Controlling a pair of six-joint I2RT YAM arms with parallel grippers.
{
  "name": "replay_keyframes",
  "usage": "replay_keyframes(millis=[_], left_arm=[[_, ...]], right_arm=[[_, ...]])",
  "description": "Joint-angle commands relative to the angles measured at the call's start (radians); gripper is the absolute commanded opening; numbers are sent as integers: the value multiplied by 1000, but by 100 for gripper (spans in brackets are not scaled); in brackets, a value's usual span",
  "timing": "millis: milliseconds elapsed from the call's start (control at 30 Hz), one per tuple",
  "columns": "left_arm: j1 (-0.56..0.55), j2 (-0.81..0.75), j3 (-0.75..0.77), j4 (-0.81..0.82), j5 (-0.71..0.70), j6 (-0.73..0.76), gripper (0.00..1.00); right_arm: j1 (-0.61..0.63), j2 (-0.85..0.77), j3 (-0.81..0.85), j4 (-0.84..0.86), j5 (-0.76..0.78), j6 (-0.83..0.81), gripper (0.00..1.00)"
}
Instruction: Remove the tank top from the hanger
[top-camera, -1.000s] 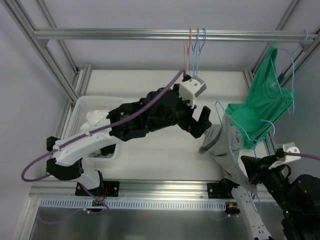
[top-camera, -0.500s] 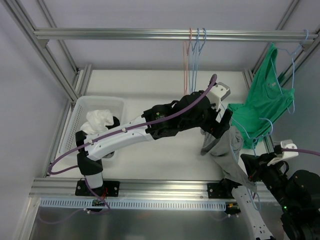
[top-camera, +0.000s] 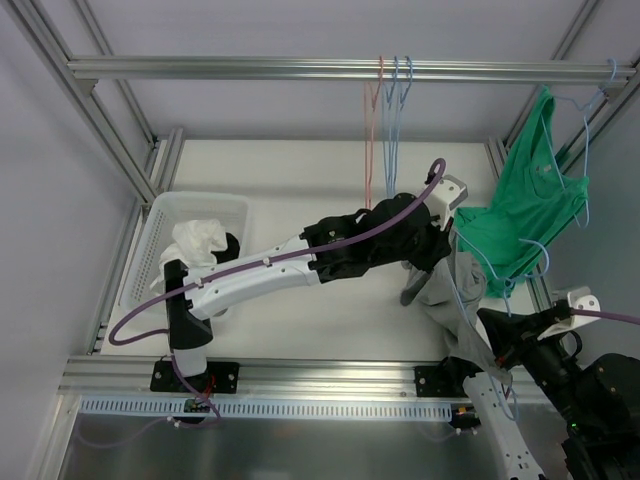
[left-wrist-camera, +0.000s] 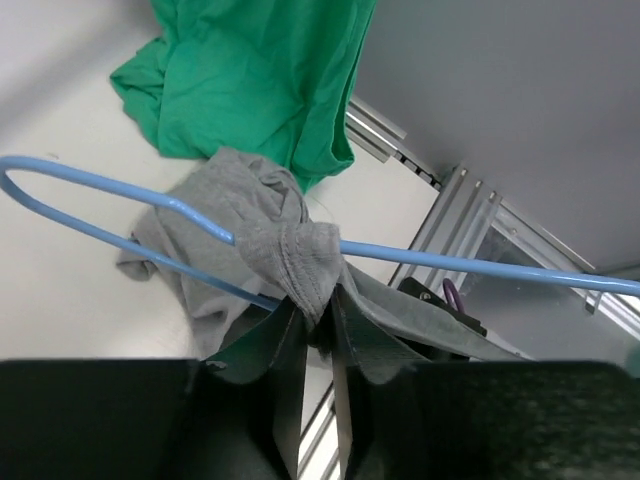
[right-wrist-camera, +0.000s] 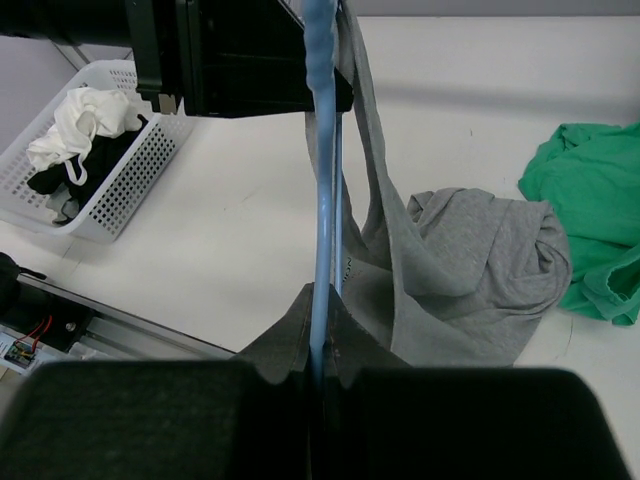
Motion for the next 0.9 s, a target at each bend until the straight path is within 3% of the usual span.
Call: replay_keyframes(millis=[0,233,500,667,867], left_arm=[[-8,-44,-40,41,-57,-3,3],[-8,-153,-138,38,-227,-18,0],[6,-416,-319,21,-579,-106,0],[7,-505,-370,11,-625,-107,0],[12,-571,-439,10,-532,-118,0]], right_arm=[[6,-6,20,74,-23,11,0],[6,-12,-6,58,-115,-91,0],[117,6,76,-66,-313,-261,0],[179,-24,170,-66,-474,-315,0],[193,-31,166,66,-480,-233,0]])
